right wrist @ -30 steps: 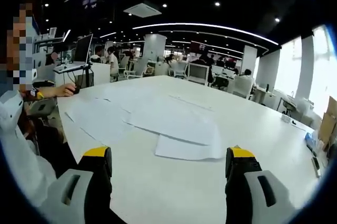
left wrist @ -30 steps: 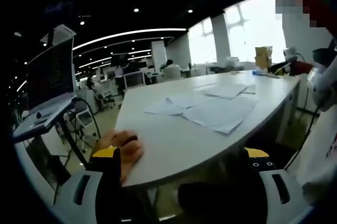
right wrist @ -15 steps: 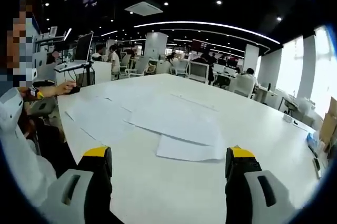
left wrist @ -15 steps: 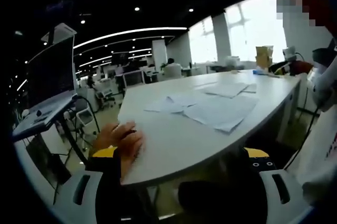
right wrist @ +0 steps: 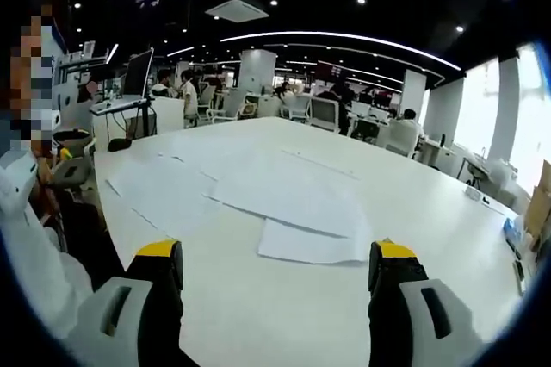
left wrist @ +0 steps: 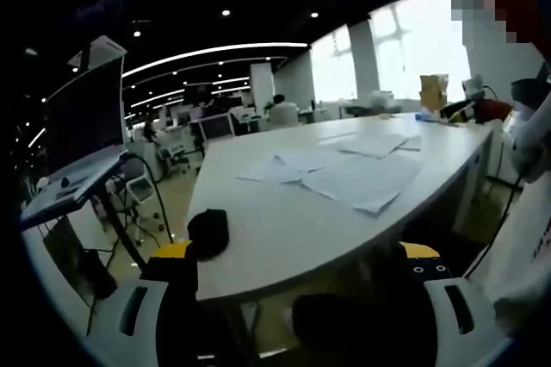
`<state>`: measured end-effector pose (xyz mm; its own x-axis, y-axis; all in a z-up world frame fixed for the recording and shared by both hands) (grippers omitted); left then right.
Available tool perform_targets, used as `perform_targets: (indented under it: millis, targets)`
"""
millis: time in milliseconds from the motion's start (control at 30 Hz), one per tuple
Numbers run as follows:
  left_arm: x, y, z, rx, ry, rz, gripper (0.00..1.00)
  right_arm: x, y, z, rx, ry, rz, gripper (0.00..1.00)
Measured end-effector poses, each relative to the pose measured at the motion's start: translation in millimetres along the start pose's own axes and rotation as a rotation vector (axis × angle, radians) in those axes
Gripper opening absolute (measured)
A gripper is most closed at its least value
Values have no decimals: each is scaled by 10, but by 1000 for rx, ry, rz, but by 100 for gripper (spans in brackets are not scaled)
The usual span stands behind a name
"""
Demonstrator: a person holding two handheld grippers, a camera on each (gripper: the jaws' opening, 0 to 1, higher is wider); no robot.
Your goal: Organize the stack of printing papers by aligning and flattening the scattered papers on the table
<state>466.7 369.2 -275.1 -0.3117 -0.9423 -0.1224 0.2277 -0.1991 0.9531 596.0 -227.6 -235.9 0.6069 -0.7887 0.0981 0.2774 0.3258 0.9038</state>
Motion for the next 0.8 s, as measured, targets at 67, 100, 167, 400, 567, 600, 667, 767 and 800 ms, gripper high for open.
perform_targets:
  millis: [67,100,167,400,567,600,667,767,800]
  targets:
    - [2,0,2,1,-1,1,97,2,2,-2,-1,-1,2,84]
    - [1,-1,2,1,0,2,97,5,0,-4,-3,-3,5,84]
    - [9,-4,-2,0,0,3,97,-1,-9,-11,-6,-3,5,84]
    - [2,-9,11,0,2,3,97,23,-8,-19,-7,-7,2,84]
    - [-4,-22,28,-1,6,5,97,17,-14,-50,-14,-10,5,83]
    - [-4,-25,32,-1,7,5,97,13,-19,-59,-18,-10,7,83]
    - [8,-29,33,-2,8,5,97,-4,-14,-68,-17,-4,7,83]
    - [19,-33,35,-1,7,6,97,-16,-5,-71,-19,-3,12,84]
    - [23,-34,36,-1,6,7,97,-20,-2,-72,-19,-2,14,83]
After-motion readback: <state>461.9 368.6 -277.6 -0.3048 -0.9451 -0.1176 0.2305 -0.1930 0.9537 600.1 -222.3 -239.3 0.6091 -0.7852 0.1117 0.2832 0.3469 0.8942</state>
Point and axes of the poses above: the point that each gripper's makers call its tool centre point, and the gripper's own axes: z roughly backward along the fingers, x roughly to its right, y roughly out of its top, the point moved 2 cm from there along z, roughly backward along the fingers, and after that the axes turned 5 degrees about y, right-handed, at the moved point
